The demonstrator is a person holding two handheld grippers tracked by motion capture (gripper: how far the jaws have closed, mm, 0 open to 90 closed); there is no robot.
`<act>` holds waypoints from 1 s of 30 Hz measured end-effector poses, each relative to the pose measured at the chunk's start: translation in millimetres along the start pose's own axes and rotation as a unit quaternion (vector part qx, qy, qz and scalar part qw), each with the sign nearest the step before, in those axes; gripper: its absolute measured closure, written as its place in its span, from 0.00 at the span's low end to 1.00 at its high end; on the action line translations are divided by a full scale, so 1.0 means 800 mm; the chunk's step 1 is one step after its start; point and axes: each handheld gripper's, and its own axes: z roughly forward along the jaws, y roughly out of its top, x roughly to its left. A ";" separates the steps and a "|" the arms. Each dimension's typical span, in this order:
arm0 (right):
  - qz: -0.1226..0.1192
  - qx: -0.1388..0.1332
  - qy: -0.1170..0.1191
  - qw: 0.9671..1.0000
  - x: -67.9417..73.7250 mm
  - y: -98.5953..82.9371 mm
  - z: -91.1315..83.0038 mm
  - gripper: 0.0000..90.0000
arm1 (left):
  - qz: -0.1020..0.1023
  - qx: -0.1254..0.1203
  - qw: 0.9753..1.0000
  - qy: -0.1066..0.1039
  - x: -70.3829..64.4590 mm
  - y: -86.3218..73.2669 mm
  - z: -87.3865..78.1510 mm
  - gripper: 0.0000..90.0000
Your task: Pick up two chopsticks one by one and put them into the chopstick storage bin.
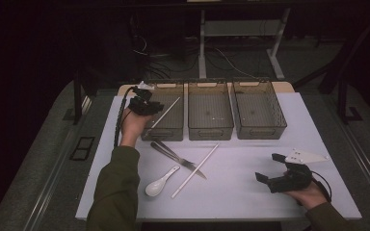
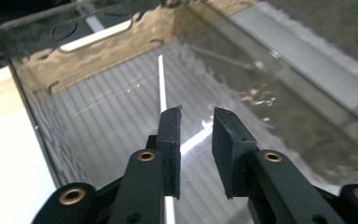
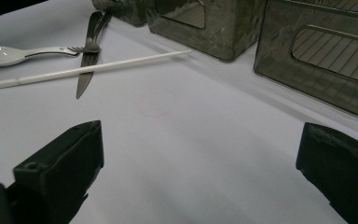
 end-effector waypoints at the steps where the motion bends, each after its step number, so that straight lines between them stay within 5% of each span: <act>1: 0.000 0.000 0.000 1.000 0.000 0.000 0.000 0.01 | 0.006 0.000 1.000 -0.008 -0.002 0.002 -0.004 0.77; 13: -0.001 0.001 -0.003 1.000 0.001 0.000 0.000 0.01 | 0.010 -0.020 0.998 -0.067 -0.045 0.002 -0.032 0.54; 22: -0.001 0.001 -0.004 1.000 0.001 0.000 0.000 0.01 | 0.045 -0.023 0.994 -0.099 -0.097 -0.015 -0.048 0.52; 30: 0.000 0.001 -0.005 1.000 0.001 0.000 0.000 0.01 | 0.054 -0.014 0.992 -0.115 -0.139 -0.047 -0.052 0.54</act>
